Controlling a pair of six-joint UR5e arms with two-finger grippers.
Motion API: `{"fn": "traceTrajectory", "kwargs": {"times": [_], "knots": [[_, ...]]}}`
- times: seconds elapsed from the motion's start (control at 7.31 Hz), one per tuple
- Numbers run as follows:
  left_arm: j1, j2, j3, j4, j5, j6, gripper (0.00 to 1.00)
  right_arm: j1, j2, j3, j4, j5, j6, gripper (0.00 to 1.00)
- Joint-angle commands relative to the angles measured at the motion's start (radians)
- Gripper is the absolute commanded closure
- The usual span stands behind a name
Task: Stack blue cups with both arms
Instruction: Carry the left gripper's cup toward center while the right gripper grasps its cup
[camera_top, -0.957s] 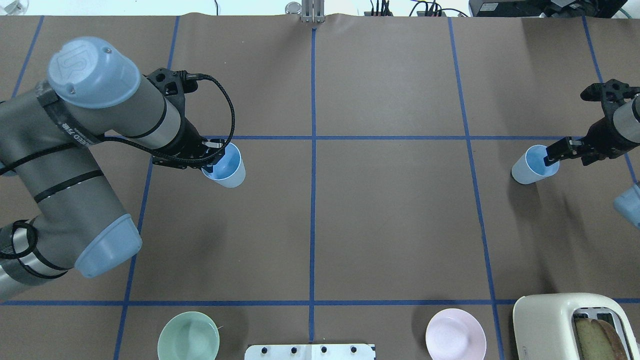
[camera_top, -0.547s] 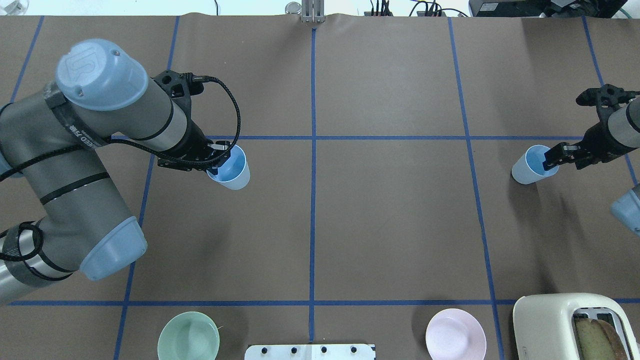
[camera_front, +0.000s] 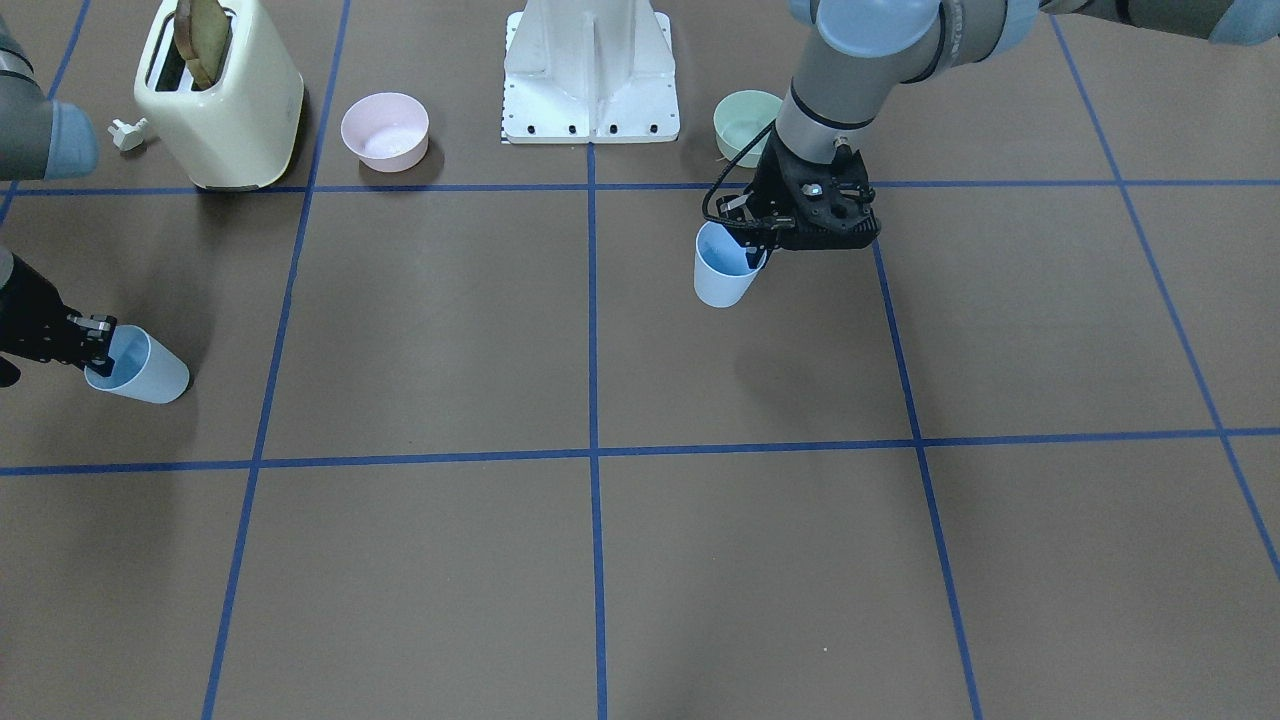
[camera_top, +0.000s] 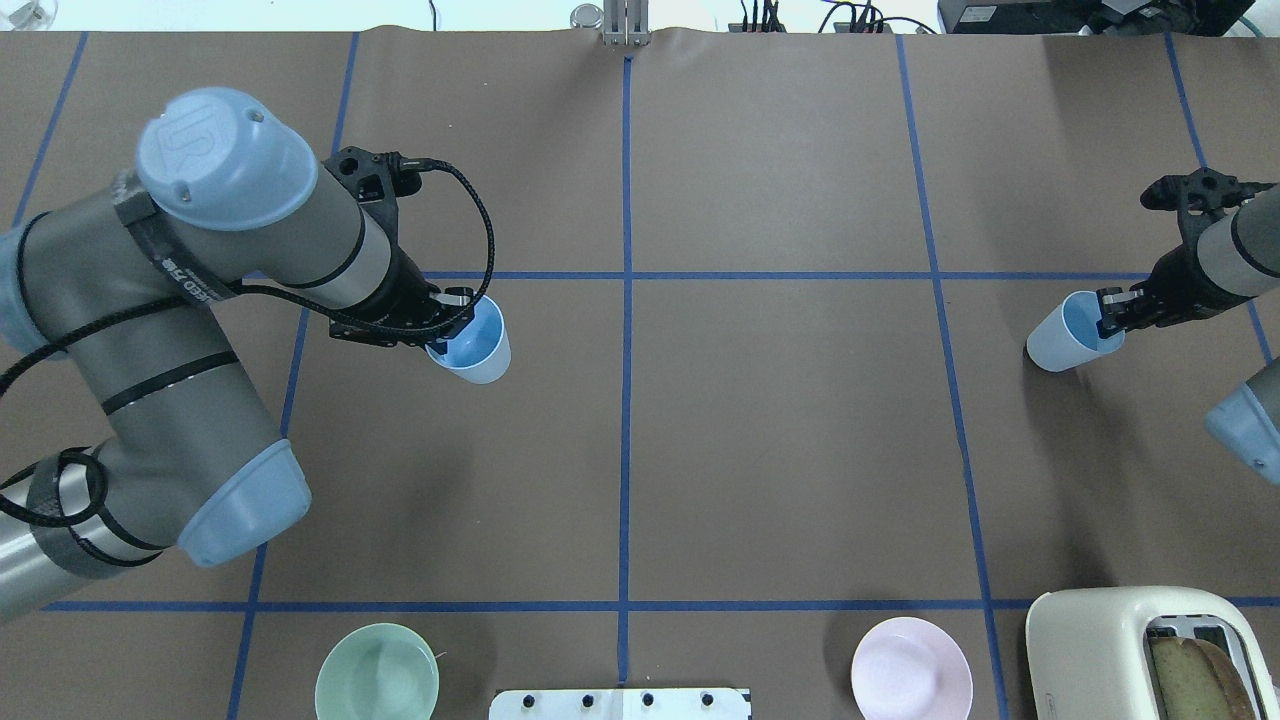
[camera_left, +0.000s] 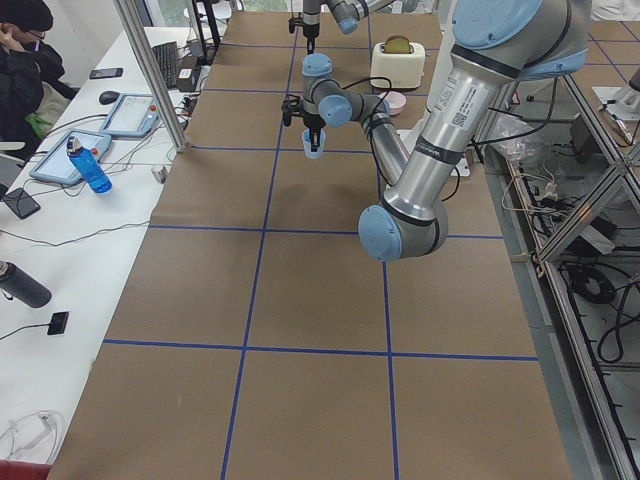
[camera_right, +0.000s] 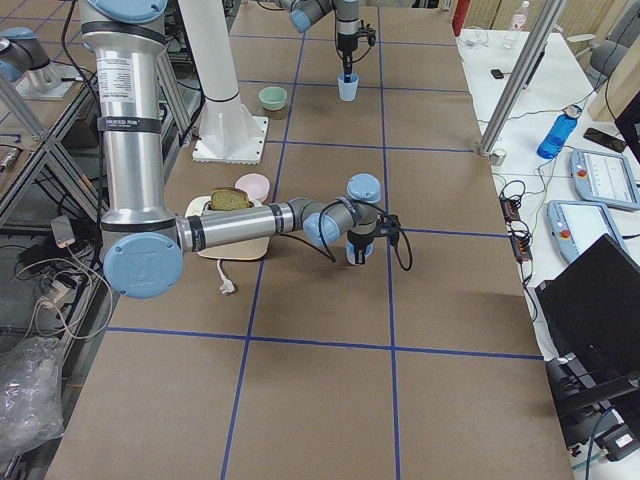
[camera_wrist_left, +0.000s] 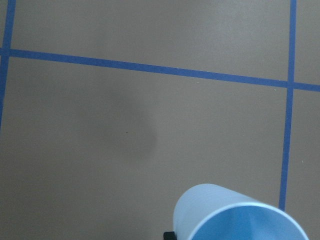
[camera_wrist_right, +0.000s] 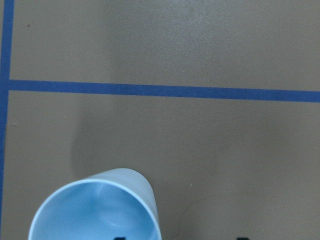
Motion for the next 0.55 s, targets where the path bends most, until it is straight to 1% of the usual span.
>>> {"fn": "traceTrajectory", "kwargs": {"times": [0.0, 0.14, 0.27, 0.41], "knots": [[0.072, -0.094, 0.092, -0.002, 0.058, -0.079, 1.0, 0.0, 0.051, 0.013, -0.009, 0.051, 0.025, 1.0], [0.107, -0.143, 0.138, -0.002, 0.1, -0.108, 1.0, 0.02, 0.066, 0.02, -0.032, 0.096, 0.025, 1.0], [0.12, -0.187, 0.193, -0.003, 0.111, -0.127, 1.0, 0.049, 0.13, 0.029, -0.118, 0.121, 0.025, 1.0], [0.137, -0.221, 0.242, -0.006, 0.131, -0.134, 1.0, 0.059, 0.196, 0.048, -0.218, 0.123, 0.023, 1.0]]}}
